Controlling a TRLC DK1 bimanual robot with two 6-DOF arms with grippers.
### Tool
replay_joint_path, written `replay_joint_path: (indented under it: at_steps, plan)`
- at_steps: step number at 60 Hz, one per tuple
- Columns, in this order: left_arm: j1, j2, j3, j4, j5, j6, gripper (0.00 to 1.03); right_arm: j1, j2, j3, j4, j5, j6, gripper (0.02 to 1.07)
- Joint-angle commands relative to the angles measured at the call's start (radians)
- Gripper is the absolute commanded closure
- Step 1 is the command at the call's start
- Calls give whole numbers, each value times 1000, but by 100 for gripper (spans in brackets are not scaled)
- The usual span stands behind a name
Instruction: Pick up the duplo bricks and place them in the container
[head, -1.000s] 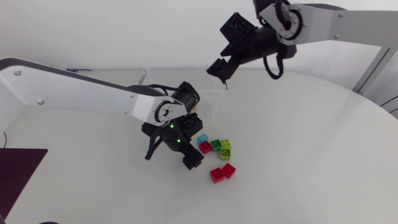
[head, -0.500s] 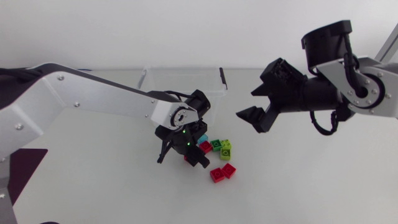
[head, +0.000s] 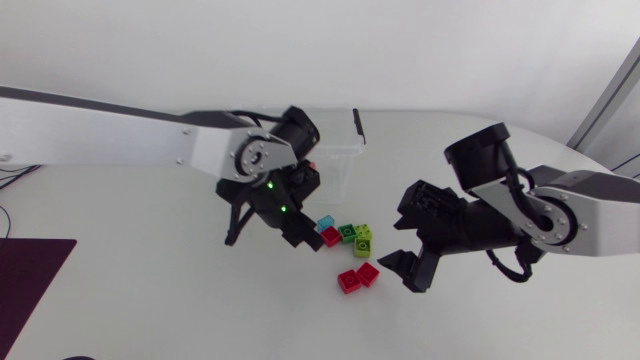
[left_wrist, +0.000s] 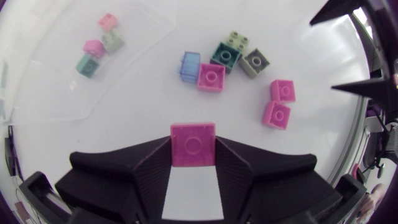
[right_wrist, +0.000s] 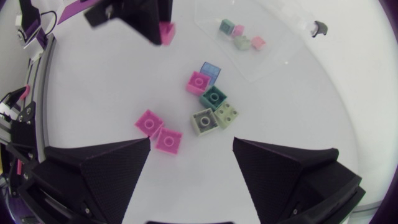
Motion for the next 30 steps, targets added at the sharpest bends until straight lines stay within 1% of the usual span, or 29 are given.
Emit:
replay_joint_path:
  at_steps: [1, 11, 14, 17, 21, 26, 30]
  plan:
    - [32, -98, -8, -15, 9, 40, 73, 30, 49, -41, -13, 23, 20, 12]
    - [86, -197, 21, 4, 43, 86, 72, 63, 89, -49, -6, 56, 63, 12]
    - [127, -216, 44, 33, 80, 95, 72, 89, 116, -46, 3, 93, 94, 12]
    - [149, -226, 60, 42, 103, 106, 72, 98, 144, -38, 6, 118, 121, 12]
    - [193, -246, 72, 100, 132, 107, 72, 109, 176, -31, 13, 148, 151, 12]
    - [229, -257, 87, 155, 155, 109, 72, 112, 215, -23, 26, 165, 174, 12]
    - [247, -257, 102, 169, 170, 112, 71, 118, 236, -18, 39, 182, 194, 12]
